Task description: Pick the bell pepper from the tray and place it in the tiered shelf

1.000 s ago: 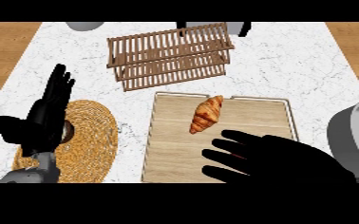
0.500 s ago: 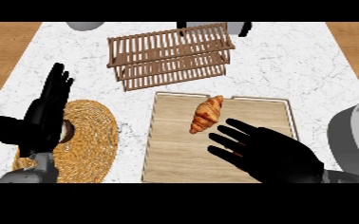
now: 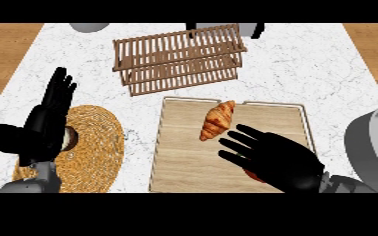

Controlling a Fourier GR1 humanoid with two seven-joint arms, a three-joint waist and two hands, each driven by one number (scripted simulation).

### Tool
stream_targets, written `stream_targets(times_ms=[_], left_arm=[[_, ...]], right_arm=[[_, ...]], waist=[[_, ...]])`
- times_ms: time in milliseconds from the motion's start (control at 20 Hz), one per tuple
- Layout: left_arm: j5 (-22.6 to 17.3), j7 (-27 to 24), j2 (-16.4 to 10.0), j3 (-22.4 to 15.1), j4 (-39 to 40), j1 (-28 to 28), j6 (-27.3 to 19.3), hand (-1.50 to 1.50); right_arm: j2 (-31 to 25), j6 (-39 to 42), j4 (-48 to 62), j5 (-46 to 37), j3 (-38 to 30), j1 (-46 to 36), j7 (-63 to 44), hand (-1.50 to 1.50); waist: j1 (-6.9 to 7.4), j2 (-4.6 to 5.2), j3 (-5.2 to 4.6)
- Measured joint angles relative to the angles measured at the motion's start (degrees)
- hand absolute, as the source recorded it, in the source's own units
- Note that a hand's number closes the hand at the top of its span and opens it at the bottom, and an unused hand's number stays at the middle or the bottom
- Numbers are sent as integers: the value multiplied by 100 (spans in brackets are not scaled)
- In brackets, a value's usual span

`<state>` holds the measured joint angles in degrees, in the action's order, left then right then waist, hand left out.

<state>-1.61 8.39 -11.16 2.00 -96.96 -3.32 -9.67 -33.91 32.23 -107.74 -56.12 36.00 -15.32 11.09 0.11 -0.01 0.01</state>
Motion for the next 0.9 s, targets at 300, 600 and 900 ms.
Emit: stream_targets(times_ms=[300,600,900], left_arm=[[96,-105,141,19,155,-34,19,0],[111,95,146,95,-45,-30,100,0],[136,85,199,209,86,-142,144,0]], right_arm=[[287,-375,715,-462,-158,57,598,-150],[587,-604,1055,-799,-308,206,1053,-150],[953,-611,1404,-1158,-437,198,1294,-150]], waist=[[2,3,0],[3,0,-1],[-1,1,-1]])
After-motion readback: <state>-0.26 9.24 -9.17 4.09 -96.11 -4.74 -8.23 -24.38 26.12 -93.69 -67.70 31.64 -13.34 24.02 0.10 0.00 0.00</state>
